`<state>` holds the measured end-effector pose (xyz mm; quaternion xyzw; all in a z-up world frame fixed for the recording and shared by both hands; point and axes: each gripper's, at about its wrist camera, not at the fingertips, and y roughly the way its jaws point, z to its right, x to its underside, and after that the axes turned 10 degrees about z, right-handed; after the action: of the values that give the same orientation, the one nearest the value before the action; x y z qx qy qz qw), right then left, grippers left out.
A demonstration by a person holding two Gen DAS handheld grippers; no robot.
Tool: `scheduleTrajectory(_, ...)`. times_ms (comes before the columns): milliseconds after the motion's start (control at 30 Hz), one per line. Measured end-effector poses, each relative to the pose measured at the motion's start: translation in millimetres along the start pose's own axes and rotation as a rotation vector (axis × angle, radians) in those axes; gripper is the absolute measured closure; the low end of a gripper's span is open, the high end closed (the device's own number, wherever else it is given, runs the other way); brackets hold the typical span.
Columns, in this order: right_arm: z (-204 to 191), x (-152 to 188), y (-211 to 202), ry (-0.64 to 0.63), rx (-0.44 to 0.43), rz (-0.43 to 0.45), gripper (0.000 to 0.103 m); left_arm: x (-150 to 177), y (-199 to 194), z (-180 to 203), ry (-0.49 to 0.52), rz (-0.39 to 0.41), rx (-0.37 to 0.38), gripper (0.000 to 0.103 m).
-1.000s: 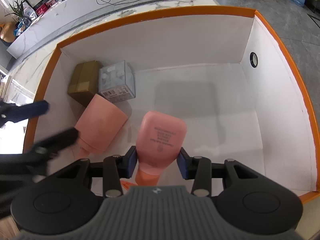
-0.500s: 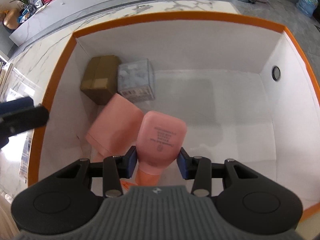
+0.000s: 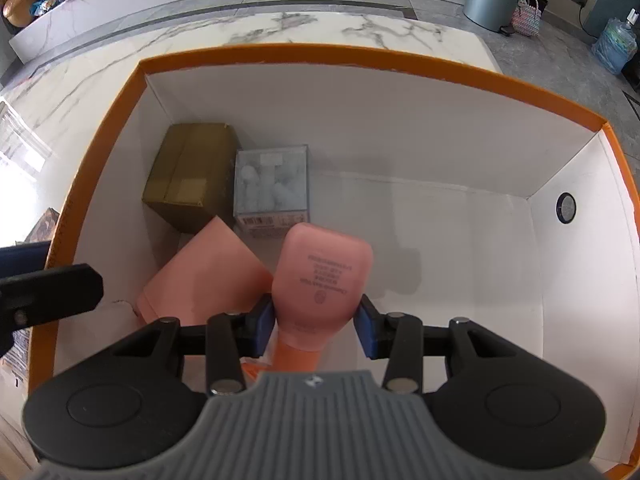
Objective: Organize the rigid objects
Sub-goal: 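Carry the pink cup and pink bottle over the orange box with both tools, then release the pink cup from the left tool while the right tool lowers the pink bottle into the box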
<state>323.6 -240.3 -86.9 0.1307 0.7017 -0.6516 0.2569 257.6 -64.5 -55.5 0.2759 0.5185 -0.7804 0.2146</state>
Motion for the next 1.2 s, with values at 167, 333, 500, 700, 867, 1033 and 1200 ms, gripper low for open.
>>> scheduleTrajectory(167, 1, -4, 0, 0.015, 0.043, 0.005, 0.060, 0, 0, -5, -0.030, -0.001, -0.007, 0.066)
scheduleTrajectory(333, 6, -13, 10, 0.063, 0.032, -0.030, 0.059, -1, 0, -5, -0.032, -0.004, -0.013, 0.066)
scheduleTrajectory(500, 10, -14, 11, 0.097, 0.029, -0.036, 0.053, -1, 1, -5, -0.029, -0.005, -0.014, 0.067)
scheduleTrajectory(700, 20, -24, -2, 0.195, -0.005, 0.038, 0.050, 0, 1, -5, -0.029, -0.007, -0.023, 0.066)
scheduleTrajectory(867, 0, -25, 3, 0.086, 0.011, 0.041, 0.049, 1, 1, -7, -0.032, -0.009, -0.036, 0.067)
scheduleTrajectory(1033, -10, -20, 1, -0.010, 0.011, 0.041, 0.043, 2, 1, -8, -0.033, -0.010, -0.037, 0.067)
scheduleTrajectory(1200, -1, -21, 0, 0.022, 0.015, 0.040, 0.026, 2, 1, -7, -0.034, -0.011, -0.038, 0.066)
